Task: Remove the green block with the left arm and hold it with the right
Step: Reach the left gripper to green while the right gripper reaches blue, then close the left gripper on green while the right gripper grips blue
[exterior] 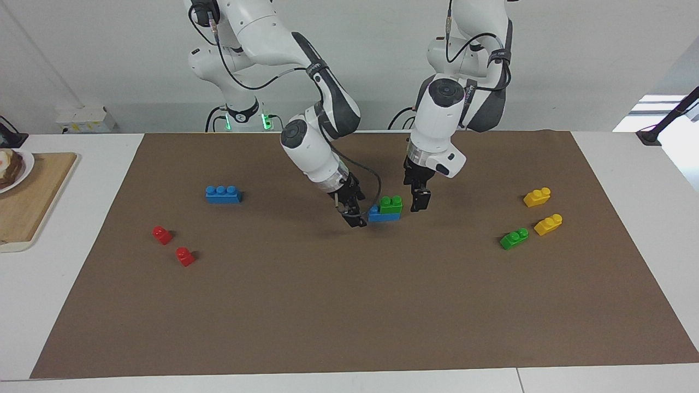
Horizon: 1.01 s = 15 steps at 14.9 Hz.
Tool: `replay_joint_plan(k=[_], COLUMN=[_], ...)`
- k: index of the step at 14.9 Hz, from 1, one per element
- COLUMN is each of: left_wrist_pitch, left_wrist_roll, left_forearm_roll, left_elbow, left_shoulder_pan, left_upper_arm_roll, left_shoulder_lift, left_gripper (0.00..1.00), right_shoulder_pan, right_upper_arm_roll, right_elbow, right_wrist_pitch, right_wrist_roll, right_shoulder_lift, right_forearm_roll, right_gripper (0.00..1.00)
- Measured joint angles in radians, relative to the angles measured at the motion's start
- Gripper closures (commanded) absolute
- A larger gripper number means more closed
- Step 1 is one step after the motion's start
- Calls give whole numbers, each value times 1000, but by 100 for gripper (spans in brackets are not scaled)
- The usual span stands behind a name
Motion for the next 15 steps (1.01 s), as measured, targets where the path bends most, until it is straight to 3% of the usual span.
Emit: replay_joint_plan(k=[8,15], left_wrist_pitch=[18,74], left_wrist_roll=[-38,-158], left_forearm_roll=[0,0], left_elbow=[-41,-71], left_shoulder_pan=[-14,-34], left_upper_arm_roll=[0,2], left_shoulder_lift=[0,0], left_gripper=[0,0], right_shoulder_pan=[88,97], right_upper_arm_roll=[0,0], right_elbow=[7,7], right_wrist_pitch=[74,128], right_wrist_roll=[28,31], right_shoulder_lift=[56,106], right_forearm_roll=[3,3], right_gripper=[0,3])
